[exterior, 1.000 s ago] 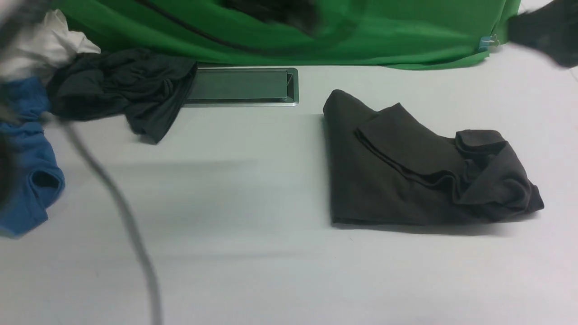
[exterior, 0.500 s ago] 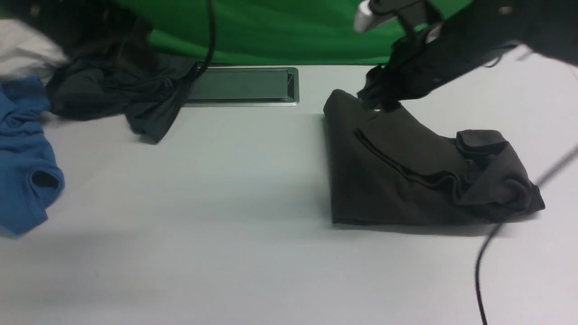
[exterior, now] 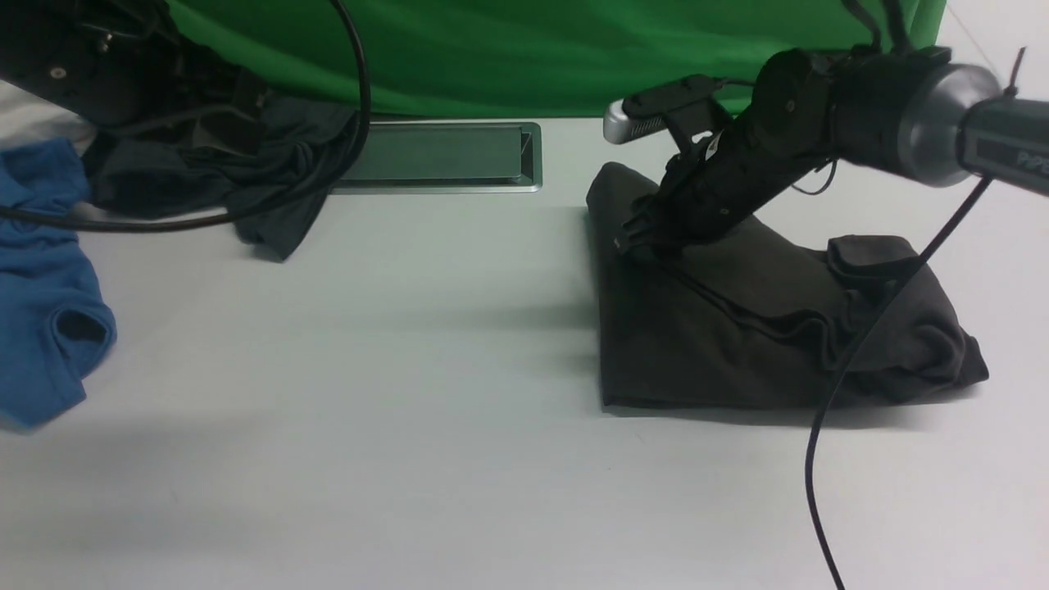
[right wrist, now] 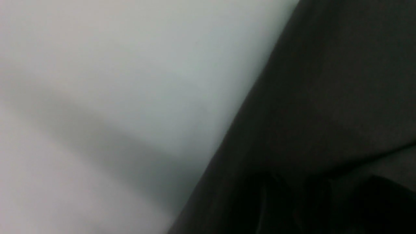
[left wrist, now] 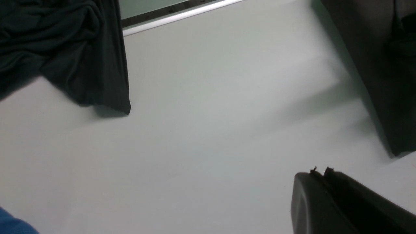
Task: Fold a long-sleeved shirt on a white desktop.
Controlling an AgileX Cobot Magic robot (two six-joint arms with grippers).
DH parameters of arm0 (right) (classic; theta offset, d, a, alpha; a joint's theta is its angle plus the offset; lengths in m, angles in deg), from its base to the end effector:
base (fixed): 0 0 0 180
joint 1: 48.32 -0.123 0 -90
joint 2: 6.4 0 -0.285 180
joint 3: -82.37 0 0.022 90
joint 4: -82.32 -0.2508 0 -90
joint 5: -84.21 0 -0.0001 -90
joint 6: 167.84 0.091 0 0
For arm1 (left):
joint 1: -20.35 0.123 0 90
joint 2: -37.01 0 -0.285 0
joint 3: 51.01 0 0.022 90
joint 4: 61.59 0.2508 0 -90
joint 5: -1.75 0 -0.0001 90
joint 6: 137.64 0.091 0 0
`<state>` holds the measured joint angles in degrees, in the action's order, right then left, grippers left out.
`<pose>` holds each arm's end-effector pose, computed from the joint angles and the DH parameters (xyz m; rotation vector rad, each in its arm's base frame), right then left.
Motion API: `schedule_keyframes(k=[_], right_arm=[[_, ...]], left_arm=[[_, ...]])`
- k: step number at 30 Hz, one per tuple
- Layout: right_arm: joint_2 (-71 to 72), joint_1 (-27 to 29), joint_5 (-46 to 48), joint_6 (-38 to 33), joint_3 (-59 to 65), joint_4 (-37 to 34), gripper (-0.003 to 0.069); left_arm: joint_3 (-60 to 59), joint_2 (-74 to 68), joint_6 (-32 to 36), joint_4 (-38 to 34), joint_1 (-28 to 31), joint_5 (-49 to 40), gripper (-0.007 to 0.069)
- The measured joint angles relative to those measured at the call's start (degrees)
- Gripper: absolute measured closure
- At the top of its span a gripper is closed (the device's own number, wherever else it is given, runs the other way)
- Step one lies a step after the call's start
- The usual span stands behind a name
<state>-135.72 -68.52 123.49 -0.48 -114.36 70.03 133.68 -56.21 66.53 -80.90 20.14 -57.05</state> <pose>0.4311 0.1717 0.1884 -0.5797 2.5875 0.2788 0.3150 -0.0269 0.3637 0.4176 2.4727 -0.2675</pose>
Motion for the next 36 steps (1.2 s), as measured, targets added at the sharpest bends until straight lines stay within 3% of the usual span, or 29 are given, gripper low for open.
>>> schedule_keyframes(k=[6,8,16,27,36], right_arm=[[0.0,0.0,-1.2,0.0,0.0,1.4,0.0563],[0.2,0.1,-0.9,0.0,0.0,1.7,0.0614],[3.9,3.4,0.2,-1.6,0.0,4.2,0.0626],[8.5,15.2,-0.9,-11.4,-0.1,12.0,0.0626],[7.8,24.3,-13.5,-15.1,-0.1,13.3,0.0626]], left_arm=[[0.0,0.0,0.0,0.0,0.0,0.1,0.058],[0.0,0.0,0.0,0.0,0.0,0.1,0.058],[0.0,0.0,0.0,0.0,0.0,0.5,0.058],[-0.1,0.0,0.0,0.0,0.0,0.5,0.0564],[-0.1,0.0,0.0,-0.1,0.0,1.1,0.0563]])
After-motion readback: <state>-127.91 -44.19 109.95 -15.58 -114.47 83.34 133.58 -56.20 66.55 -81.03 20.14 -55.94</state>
